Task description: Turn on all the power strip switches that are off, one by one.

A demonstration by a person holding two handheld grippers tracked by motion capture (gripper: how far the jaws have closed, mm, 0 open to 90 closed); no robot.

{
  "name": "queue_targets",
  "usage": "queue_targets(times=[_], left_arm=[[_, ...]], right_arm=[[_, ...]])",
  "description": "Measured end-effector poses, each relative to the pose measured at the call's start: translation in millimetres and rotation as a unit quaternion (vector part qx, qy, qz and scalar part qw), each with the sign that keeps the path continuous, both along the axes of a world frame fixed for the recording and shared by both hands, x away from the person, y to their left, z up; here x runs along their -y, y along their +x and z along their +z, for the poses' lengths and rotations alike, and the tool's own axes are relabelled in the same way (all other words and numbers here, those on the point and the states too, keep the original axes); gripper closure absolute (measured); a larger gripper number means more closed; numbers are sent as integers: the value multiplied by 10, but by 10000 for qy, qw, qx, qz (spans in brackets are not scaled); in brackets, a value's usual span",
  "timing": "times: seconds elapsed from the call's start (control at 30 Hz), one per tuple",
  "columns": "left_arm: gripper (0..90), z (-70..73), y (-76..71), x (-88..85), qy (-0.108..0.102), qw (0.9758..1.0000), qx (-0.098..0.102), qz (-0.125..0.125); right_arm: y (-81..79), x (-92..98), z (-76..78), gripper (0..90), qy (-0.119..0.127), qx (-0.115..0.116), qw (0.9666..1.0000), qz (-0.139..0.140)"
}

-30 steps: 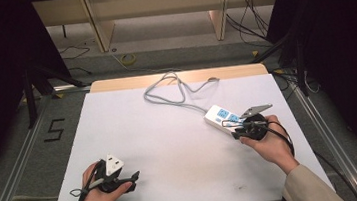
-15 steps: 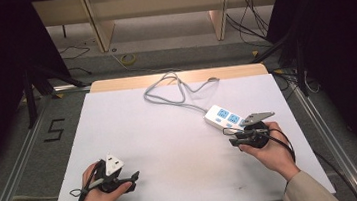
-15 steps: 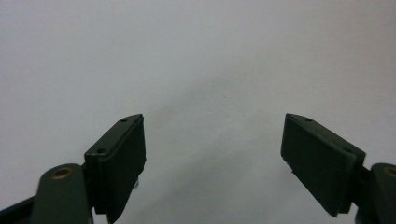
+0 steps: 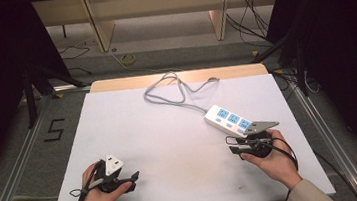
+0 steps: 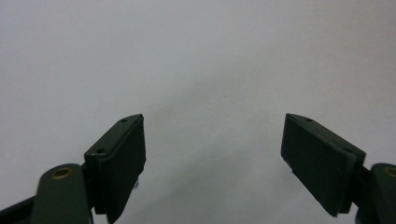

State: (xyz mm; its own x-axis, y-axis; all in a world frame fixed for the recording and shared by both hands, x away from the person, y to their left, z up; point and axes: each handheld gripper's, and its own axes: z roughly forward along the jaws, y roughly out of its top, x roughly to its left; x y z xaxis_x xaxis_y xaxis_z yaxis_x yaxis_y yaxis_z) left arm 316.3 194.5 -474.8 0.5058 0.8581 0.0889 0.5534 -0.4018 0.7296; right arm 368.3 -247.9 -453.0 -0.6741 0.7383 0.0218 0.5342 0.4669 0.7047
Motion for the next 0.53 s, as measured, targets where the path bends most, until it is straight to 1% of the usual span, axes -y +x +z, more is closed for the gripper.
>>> queue_targets(times=[0.2, 0.53], left_arm=[[220, -1, 0, 3, -1, 10000, -6, -6], [219, -11, 17, -3, -2, 10000, -11, 16]], right_arm=[[-72, 23, -39, 568, 68, 27, 10000, -26], [-100, 37, -61, 561, 139, 70, 9999, -57]])
